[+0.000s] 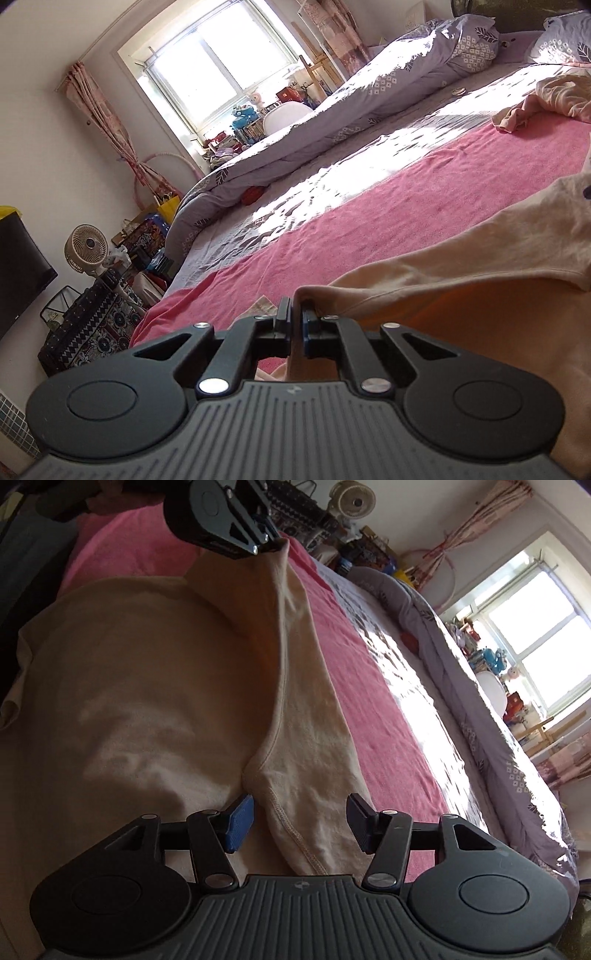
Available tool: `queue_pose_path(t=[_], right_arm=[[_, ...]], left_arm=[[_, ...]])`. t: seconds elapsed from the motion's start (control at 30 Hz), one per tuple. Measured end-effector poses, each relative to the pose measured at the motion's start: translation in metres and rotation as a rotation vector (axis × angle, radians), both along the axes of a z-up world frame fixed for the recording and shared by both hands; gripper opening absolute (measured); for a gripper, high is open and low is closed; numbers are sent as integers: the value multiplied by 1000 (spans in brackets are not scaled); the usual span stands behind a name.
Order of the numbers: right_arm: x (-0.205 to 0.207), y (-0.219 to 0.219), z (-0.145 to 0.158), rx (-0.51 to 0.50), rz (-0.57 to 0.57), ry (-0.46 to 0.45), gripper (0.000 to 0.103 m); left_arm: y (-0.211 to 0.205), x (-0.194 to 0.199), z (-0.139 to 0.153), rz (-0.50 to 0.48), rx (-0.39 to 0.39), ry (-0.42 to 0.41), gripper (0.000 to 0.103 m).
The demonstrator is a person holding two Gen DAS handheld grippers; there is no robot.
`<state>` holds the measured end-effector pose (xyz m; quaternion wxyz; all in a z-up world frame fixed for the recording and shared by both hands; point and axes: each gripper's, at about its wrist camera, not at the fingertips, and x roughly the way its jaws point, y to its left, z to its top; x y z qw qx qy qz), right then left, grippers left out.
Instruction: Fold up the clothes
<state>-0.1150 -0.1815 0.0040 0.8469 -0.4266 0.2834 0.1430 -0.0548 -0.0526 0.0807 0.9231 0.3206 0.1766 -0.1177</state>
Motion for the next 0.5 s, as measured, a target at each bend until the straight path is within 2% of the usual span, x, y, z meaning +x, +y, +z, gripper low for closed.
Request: queue_pose_path(t=[0.2,0.27,0.3,0.4,0.47,0.5], right_arm=[[20,21,-28,-83,-14,-50,53],[20,19,-25,-78,-36,-88,40],[21,17,-23,-77,-56,-103,31],[23,7,-16,-69,-118,-142,30],[18,3,-15,-63,-93,-117,32],[14,3,-15,-60,-70,-99,38]], left_arm=[[5,0,1,4,-11,4,7],[8,2,1,9,-15,9,8],[9,3,0,13,-17,12,8],[12,6,-1,22,-28,22,8],[12,7,0,26,-40,29,9],[12,7,0,27,-43,28,8]])
